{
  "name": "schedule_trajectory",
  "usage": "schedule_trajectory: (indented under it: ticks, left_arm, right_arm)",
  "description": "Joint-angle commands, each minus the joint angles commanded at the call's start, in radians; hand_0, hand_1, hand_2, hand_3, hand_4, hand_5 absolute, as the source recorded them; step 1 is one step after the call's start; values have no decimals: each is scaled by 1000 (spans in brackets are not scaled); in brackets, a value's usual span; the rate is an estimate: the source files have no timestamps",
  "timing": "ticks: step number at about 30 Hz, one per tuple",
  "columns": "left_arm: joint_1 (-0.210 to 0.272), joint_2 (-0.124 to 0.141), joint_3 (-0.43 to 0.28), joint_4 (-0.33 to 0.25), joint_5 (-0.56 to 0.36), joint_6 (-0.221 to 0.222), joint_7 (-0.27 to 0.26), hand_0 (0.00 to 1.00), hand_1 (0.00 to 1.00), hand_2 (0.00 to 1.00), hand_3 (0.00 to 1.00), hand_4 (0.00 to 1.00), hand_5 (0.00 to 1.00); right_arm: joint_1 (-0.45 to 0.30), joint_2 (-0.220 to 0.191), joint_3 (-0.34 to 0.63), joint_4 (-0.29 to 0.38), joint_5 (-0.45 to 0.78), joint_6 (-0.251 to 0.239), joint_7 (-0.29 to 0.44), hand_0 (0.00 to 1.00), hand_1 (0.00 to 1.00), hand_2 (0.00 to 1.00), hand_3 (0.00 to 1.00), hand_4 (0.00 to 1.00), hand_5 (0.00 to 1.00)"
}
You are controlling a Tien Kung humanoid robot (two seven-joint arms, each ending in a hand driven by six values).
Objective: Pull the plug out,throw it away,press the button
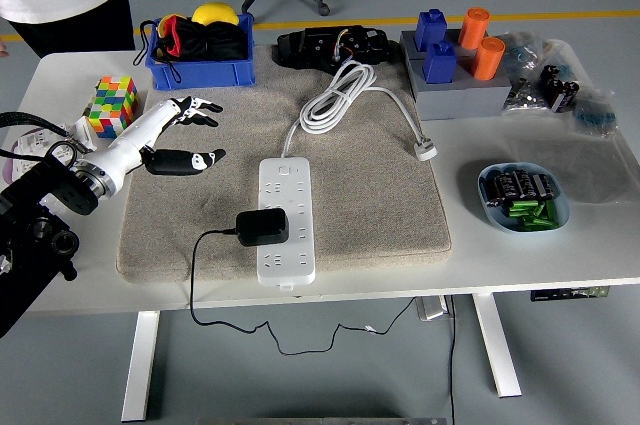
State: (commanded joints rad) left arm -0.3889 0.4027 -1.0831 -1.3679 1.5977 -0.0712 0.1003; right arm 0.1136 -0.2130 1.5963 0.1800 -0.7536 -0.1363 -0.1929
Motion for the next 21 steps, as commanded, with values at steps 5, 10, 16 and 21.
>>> schedule_trajectory:
  ticks: [5, 10, 16, 21]
  left_arm:
    - [-27, 13, 30, 8, -2, -2, -4, 872, 856, 801, 802, 945, 315]
    - [-4, 17, 68, -7, 2, -12, 1, 872, 856, 796, 788, 977, 301]
    - [29, 25, 115, -39, 61, -29, 34, 872, 834, 773, 782, 998, 202]
    - [52, 20, 133, -61, 96, -25, 43, 870, 813, 755, 777, 998, 144]
  right_arm:
    - [9, -6, -38, 0, 5, 17, 1, 741, 660, 644, 612, 661, 477]
    - [-18, -21, -31, 0, 8, 11, 8, 741, 660, 644, 612, 662, 476]
    - [-39, -19, -5, 0, 2, 12, 11, 741, 661, 645, 612, 663, 475]
    - [-40, -15, 1, 0, -3, 14, 8, 740, 660, 644, 613, 663, 474]
